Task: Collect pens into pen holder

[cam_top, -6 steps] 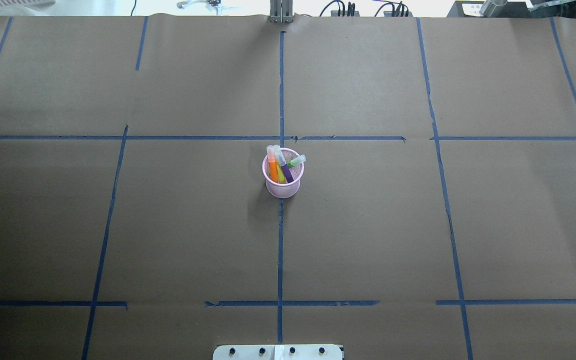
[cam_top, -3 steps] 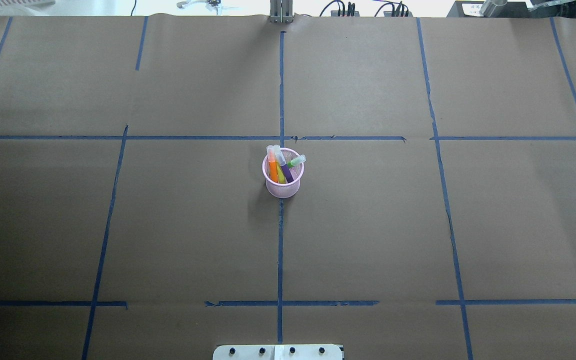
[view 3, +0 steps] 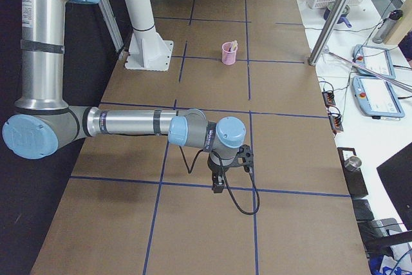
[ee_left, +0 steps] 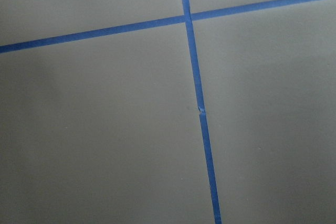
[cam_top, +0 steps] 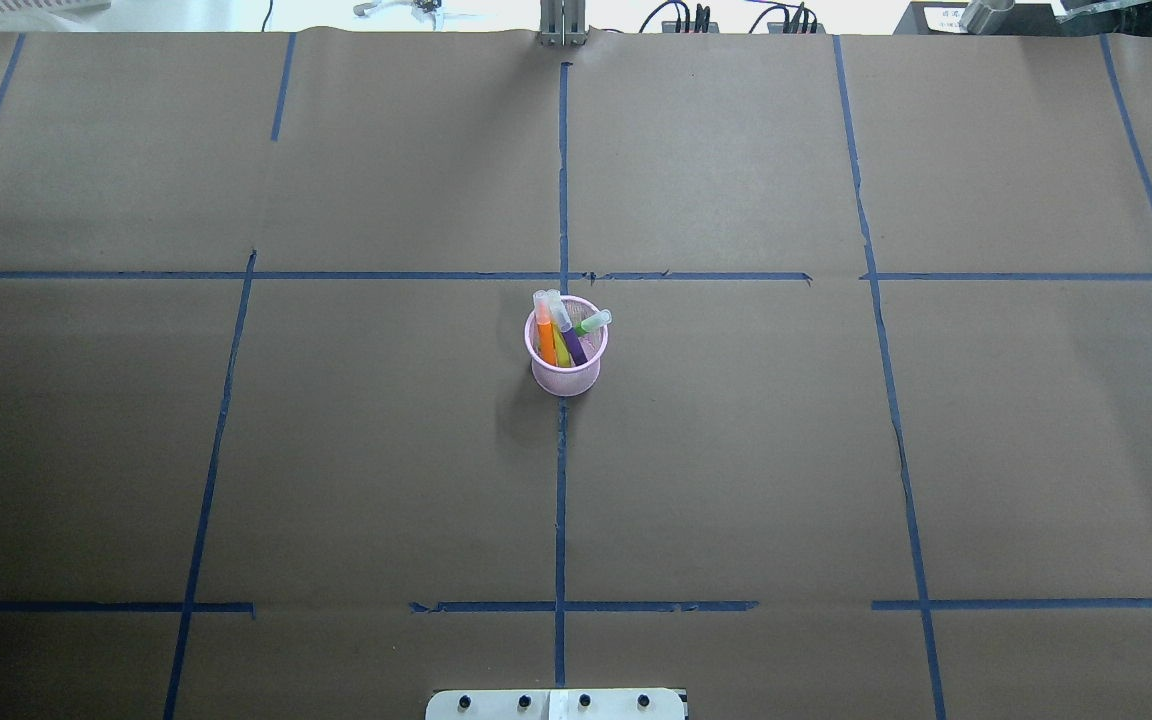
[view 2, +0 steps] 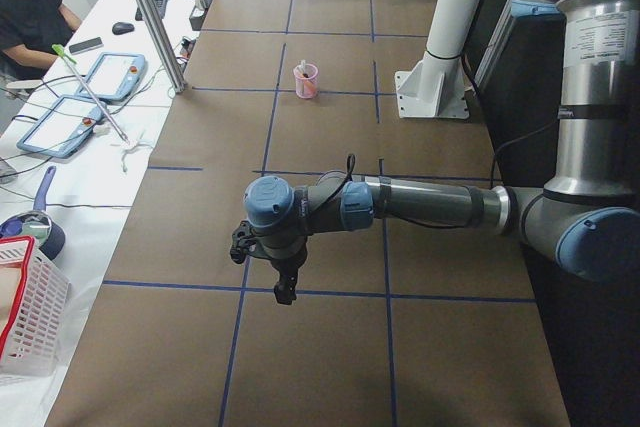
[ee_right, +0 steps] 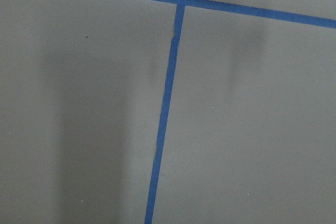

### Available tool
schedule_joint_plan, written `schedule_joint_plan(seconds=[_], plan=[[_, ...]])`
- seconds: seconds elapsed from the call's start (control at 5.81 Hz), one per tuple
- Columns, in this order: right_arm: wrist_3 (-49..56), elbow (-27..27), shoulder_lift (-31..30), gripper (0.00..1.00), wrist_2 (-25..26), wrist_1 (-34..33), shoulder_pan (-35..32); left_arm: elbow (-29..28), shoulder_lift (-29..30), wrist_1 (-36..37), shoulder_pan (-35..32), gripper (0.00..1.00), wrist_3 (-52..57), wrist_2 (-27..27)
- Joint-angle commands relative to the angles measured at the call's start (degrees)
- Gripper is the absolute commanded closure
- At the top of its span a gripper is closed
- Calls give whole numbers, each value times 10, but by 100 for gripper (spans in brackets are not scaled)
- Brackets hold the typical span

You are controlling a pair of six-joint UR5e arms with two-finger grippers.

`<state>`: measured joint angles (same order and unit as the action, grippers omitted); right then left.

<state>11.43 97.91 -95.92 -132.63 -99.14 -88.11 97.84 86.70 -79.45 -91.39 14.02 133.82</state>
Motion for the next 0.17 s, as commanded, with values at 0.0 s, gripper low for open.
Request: schedule_joint_plan(seconds=[0.0], plan=[[1, -1, -1, 0, 0, 0, 0, 4, 4, -5, 0, 0, -4, 0]])
